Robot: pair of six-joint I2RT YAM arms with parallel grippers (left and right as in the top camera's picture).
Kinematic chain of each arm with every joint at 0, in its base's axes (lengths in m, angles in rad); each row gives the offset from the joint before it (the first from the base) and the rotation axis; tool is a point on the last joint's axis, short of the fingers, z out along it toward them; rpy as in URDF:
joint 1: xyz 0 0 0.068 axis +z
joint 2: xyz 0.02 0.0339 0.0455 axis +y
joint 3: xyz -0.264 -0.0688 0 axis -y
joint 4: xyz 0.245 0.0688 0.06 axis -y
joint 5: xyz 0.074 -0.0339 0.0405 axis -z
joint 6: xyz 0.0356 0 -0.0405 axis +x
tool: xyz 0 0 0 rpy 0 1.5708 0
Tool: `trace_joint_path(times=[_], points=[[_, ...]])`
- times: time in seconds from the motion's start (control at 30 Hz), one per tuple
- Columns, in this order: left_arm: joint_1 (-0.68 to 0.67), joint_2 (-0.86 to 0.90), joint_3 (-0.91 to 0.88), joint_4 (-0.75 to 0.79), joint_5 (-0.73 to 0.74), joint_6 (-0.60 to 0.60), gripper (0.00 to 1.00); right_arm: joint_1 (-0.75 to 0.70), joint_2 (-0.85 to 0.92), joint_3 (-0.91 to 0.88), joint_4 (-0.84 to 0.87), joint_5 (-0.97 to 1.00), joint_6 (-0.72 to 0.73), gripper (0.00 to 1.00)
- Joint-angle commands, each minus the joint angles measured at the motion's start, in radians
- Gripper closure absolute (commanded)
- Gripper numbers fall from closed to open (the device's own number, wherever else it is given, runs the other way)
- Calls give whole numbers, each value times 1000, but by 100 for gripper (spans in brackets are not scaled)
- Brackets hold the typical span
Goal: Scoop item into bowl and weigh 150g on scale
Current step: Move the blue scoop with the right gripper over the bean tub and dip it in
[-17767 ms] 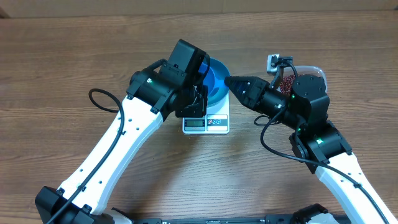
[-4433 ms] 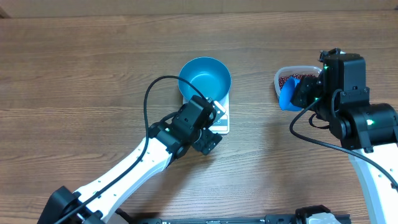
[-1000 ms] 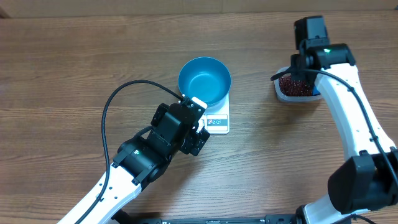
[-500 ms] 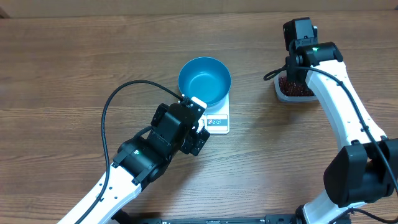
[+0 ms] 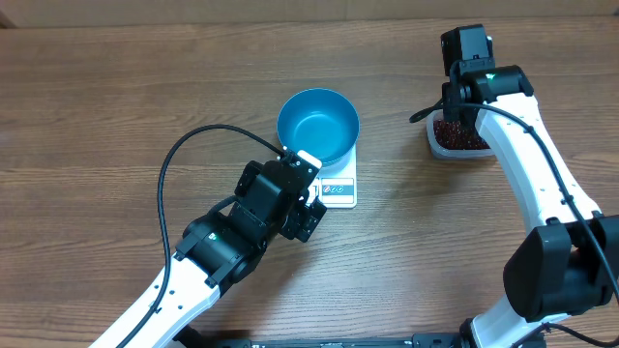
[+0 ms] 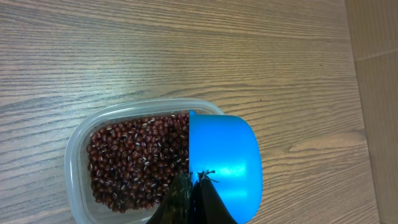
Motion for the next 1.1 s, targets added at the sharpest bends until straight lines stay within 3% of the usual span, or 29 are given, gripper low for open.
trace_joint_path(times=[0.0, 0.47, 0.67, 1.07], points=[[-2, -11, -10, 1, -11, -10, 0, 3, 24, 26, 6, -8, 2, 96], [-2, -11, -10, 1, -11, -10, 0, 3, 141, 15, -5, 7, -1, 96], [-2, -11, -10, 1, -11, -10, 0, 3, 146, 11, -8, -183, 3, 96], [-2, -11, -10, 1, -11, -10, 0, -3, 132, 16, -16, -313, 44, 96]])
